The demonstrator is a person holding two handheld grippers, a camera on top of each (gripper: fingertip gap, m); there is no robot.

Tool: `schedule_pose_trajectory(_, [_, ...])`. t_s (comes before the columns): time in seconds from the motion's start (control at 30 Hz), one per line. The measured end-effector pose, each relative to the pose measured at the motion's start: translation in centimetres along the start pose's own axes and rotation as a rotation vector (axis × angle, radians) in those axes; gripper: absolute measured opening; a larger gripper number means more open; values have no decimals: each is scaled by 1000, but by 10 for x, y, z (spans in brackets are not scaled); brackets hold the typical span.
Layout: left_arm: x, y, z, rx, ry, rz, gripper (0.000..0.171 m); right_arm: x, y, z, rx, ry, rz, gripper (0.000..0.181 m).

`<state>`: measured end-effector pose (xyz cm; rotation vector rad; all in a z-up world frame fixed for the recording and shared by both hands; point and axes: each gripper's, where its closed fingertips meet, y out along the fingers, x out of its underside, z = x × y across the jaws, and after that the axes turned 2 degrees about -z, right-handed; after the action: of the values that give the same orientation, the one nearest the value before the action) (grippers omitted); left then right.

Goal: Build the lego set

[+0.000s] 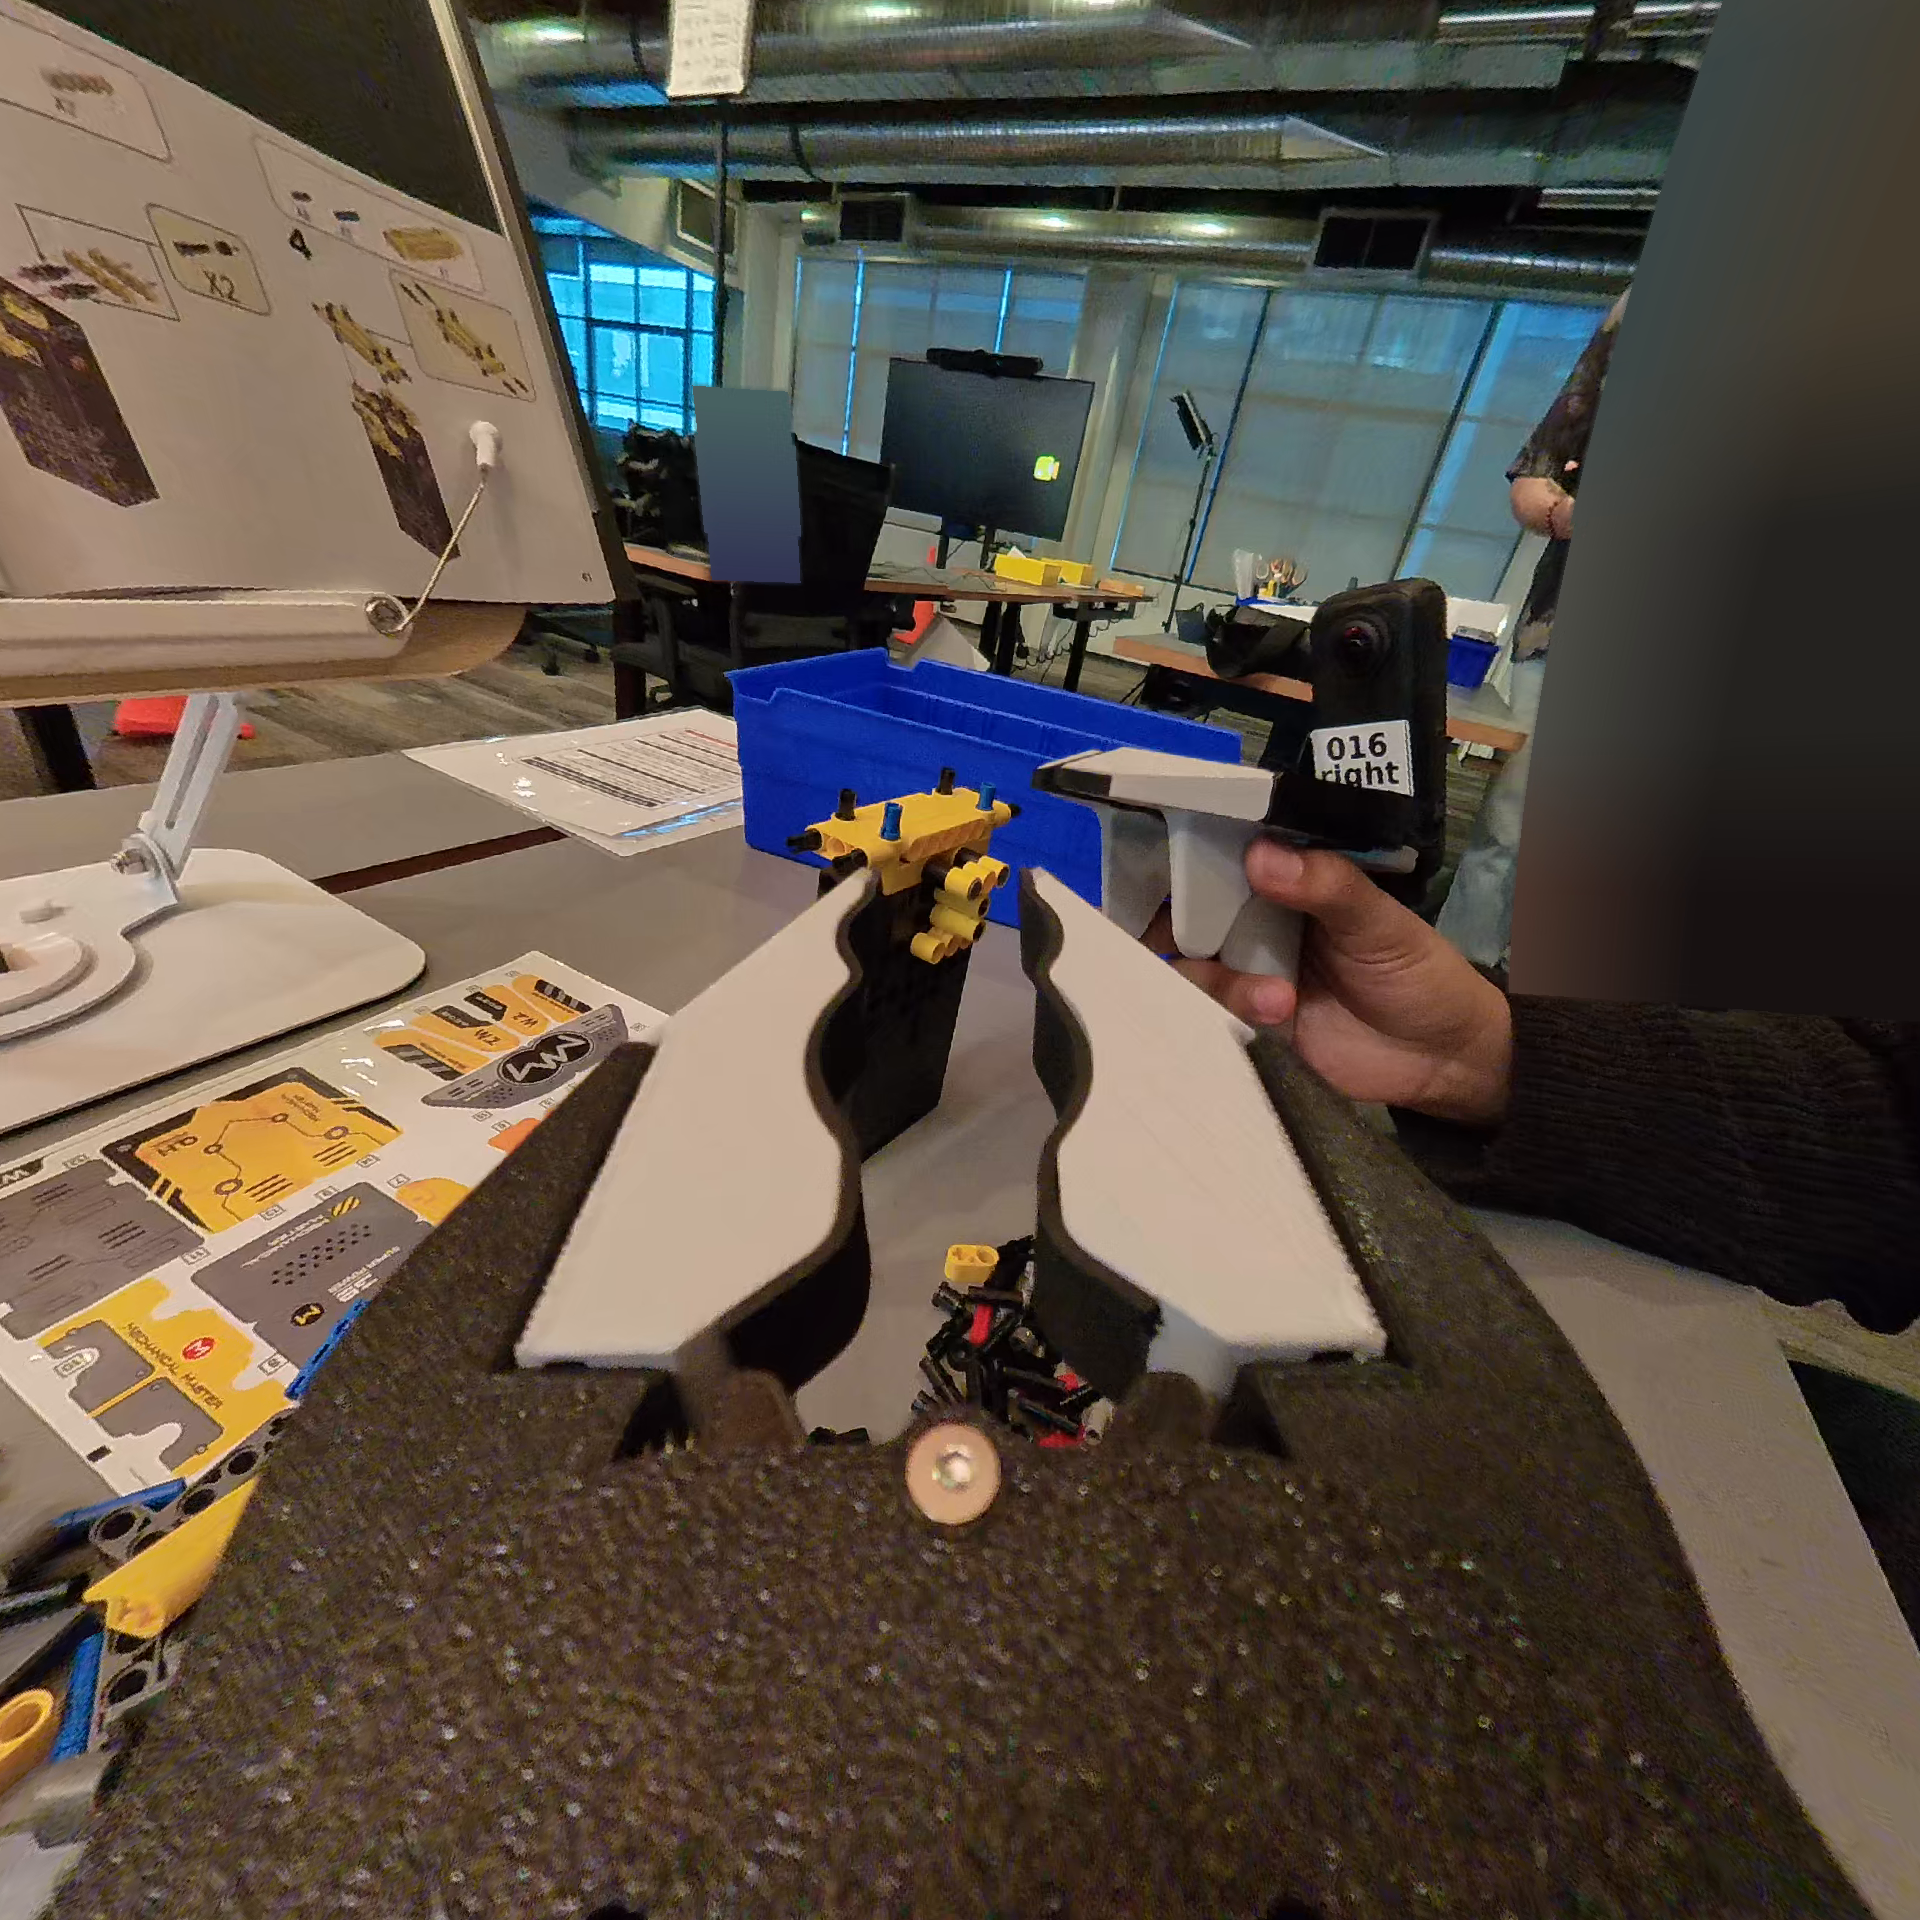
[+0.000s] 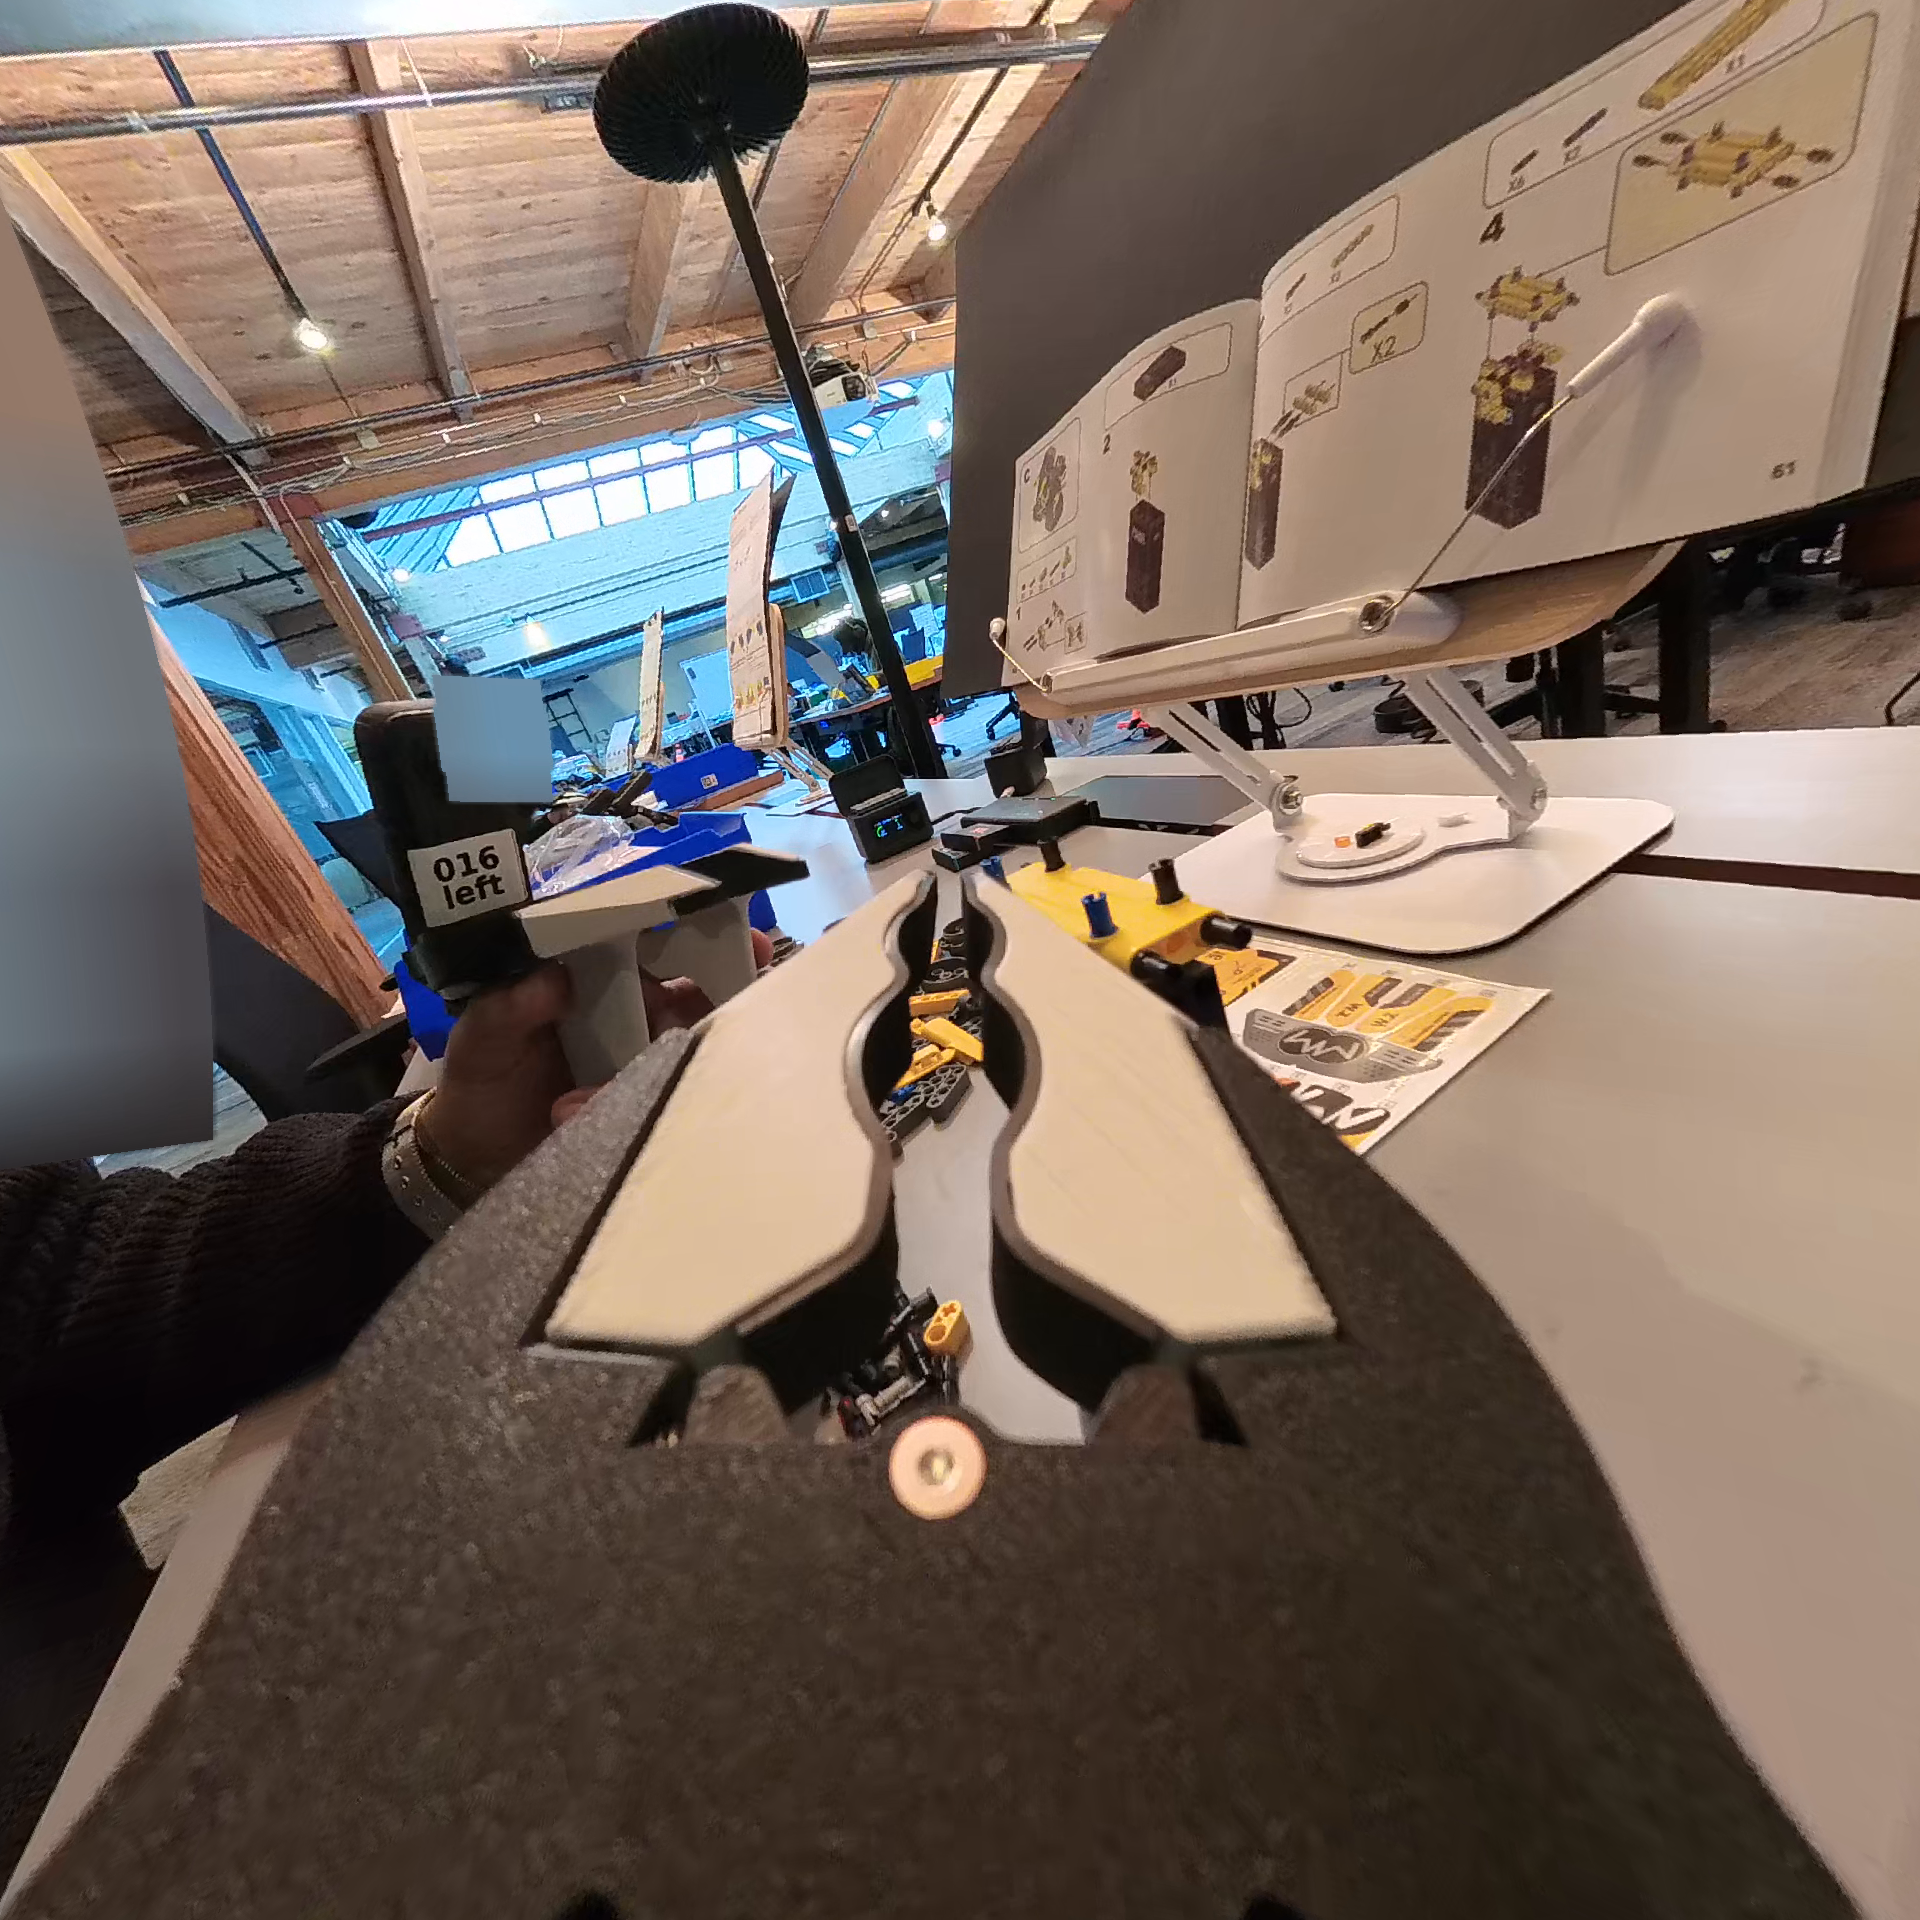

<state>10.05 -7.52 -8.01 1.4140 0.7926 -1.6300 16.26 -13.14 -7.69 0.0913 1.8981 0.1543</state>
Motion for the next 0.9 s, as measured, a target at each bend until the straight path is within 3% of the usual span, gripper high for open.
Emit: schedule_pose_trajectory(0.9, [7,3,1,12,-10,-30,26,5,5,-5,-35,13,-19,4])
